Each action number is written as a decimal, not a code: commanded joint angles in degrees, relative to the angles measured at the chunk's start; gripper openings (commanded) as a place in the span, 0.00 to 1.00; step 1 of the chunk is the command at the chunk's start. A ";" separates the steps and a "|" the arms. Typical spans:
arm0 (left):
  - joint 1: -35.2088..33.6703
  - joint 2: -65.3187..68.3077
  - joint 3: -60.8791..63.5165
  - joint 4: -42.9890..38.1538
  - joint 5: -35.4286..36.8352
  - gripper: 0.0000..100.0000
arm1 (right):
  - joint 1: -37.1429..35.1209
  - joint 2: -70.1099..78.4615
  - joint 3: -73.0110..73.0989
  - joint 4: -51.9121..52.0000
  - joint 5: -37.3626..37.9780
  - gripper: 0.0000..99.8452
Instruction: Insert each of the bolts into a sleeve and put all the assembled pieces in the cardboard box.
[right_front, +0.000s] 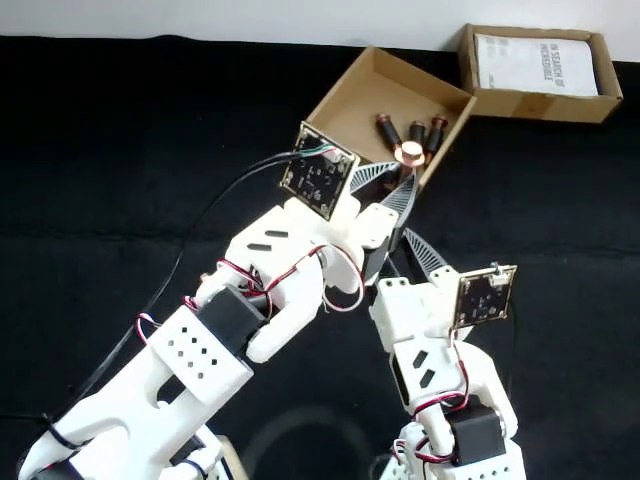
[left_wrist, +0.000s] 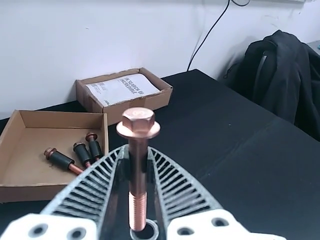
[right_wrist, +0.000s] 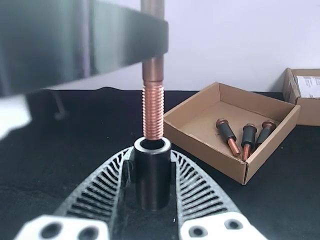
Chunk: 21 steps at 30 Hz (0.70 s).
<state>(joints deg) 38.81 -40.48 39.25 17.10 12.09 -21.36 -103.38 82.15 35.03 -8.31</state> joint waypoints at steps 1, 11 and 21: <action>0.48 -0.40 0.92 -0.88 0.09 0.01 | 0.66 0.13 -0.92 -1.19 -0.18 0.01; 0.48 -0.48 -0.66 -0.70 0.09 0.01 | 0.75 0.13 -0.92 -1.19 -0.18 0.01; 0.84 -1.71 -3.21 -0.18 0.18 0.01 | 0.75 0.13 -0.84 -1.19 -0.18 0.01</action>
<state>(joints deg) 38.64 -40.48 38.37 17.01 12.09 -21.45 -103.38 82.15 35.03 -8.31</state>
